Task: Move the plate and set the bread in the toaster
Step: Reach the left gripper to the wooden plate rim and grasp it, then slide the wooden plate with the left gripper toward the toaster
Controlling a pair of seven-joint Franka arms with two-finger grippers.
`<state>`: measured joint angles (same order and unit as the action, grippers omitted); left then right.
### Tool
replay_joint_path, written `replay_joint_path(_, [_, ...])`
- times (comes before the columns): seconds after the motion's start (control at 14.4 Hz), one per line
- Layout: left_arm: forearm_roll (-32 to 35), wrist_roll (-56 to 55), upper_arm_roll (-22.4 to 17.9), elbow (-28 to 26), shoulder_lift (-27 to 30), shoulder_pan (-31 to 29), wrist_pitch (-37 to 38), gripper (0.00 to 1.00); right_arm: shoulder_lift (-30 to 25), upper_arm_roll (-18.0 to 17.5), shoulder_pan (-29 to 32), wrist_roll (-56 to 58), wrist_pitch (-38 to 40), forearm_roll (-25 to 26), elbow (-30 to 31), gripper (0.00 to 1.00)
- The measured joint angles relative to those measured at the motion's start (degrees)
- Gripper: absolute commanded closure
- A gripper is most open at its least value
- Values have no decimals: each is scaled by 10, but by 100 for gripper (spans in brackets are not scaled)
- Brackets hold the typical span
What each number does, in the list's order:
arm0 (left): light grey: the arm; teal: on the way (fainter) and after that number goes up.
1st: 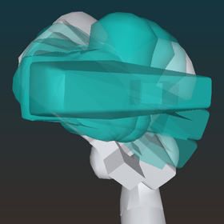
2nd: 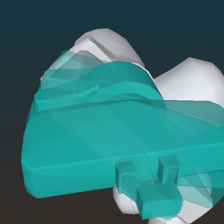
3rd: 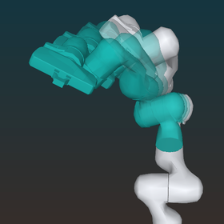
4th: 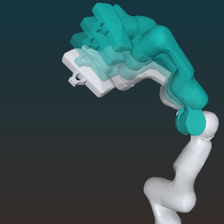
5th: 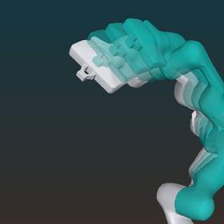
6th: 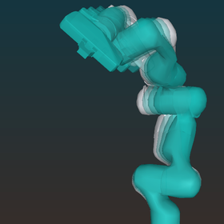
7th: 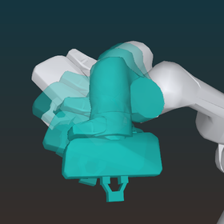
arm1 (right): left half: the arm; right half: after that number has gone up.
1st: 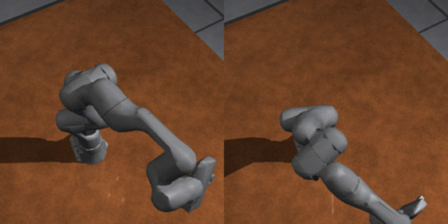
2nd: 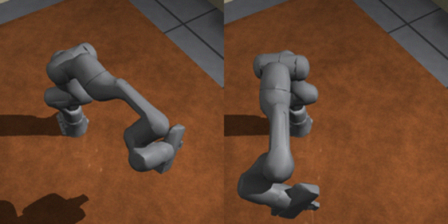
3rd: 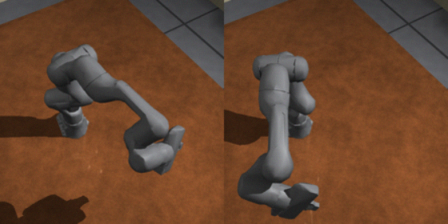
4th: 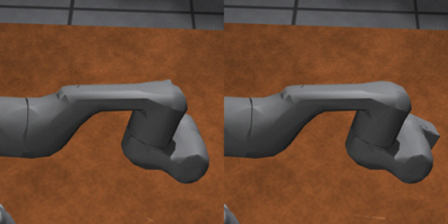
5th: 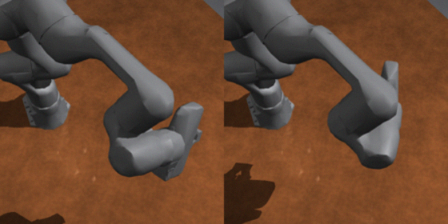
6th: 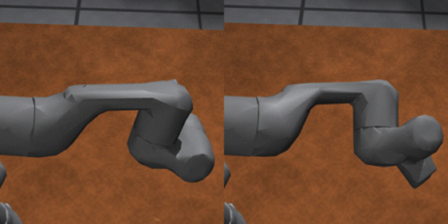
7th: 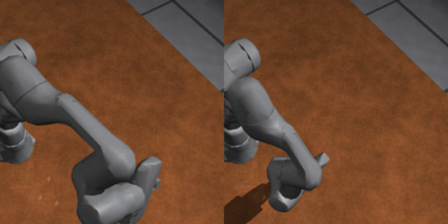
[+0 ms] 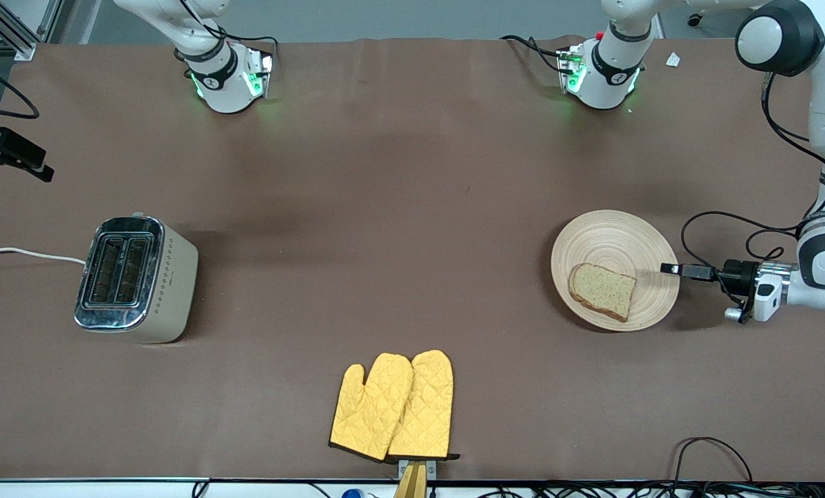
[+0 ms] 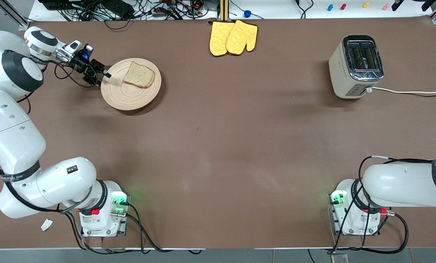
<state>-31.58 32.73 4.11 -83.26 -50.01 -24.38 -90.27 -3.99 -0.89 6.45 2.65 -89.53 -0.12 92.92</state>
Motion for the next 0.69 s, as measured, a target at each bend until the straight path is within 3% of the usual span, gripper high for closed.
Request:
replay_joint_path(0.21, [-3,0,0,0,-6,-1,-5,76,-1,0,-1,0,0,0,0,0])
replay_joint_path(0.42, [-3,8,-1,0,-6,-2,-9,97,-1,0,-1,0,0,0,0,0])
replay_joint_path(0.69, [-28,20,0,1,-4,-7,30,100,-1,0,-1,0,0,0,0,0])
